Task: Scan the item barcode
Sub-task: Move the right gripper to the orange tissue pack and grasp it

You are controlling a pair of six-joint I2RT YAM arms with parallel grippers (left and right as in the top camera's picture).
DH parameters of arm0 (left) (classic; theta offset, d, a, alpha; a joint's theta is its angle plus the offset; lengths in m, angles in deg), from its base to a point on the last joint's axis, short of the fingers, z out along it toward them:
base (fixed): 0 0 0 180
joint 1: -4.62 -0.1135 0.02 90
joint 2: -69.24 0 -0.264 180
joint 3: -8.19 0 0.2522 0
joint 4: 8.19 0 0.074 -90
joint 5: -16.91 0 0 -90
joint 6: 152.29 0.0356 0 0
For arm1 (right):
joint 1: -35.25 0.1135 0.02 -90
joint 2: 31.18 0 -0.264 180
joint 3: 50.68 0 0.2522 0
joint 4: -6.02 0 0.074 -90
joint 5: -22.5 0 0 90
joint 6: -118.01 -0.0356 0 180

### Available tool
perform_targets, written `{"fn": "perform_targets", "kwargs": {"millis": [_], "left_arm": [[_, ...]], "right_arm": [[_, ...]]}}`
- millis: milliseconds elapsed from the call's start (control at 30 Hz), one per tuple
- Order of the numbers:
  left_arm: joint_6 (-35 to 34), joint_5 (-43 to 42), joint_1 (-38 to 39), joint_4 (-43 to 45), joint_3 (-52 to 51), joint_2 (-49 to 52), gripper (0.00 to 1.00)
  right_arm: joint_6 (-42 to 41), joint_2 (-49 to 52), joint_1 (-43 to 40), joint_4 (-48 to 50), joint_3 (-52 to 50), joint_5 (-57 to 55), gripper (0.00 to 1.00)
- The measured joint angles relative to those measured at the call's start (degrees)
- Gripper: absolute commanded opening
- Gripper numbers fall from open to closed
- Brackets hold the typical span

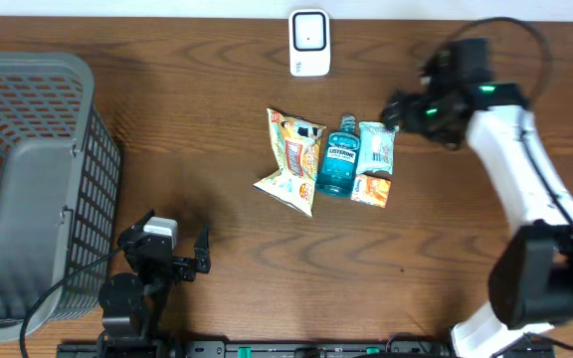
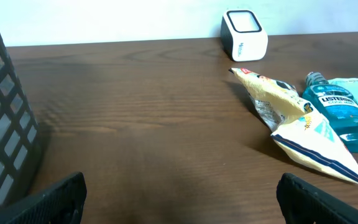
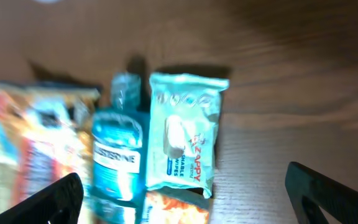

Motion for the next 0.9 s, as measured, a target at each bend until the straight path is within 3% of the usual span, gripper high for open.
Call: {"fn": "perform_targets", "kwargs": {"millis": [133,400,633,900], "left_arm": [[0.00,0.00,0.00,-0.02,0.00,0.00,0.98],[0.00,0.00,-0.02,0.00,0.00,0.00,0.98],[0.00,0.00,-0.02,-0.02,0.00,0.00,0.98],[0.00,0.00,0.00,0.00,0.00,0.00,0.98]], "right_arm": [[3.87,4.07,6.45,-0.17,-0.28,-9.60,0.91],[6.78,6.54,13.44,-2.71,-0.87,-20.20,0.91],[-7.32,6.54,14.21,-15.43,-0.92,-17.90,0.78],[-13.22,6.51,11.13,-12.74,-2.89,-10.43,0.65]]}}
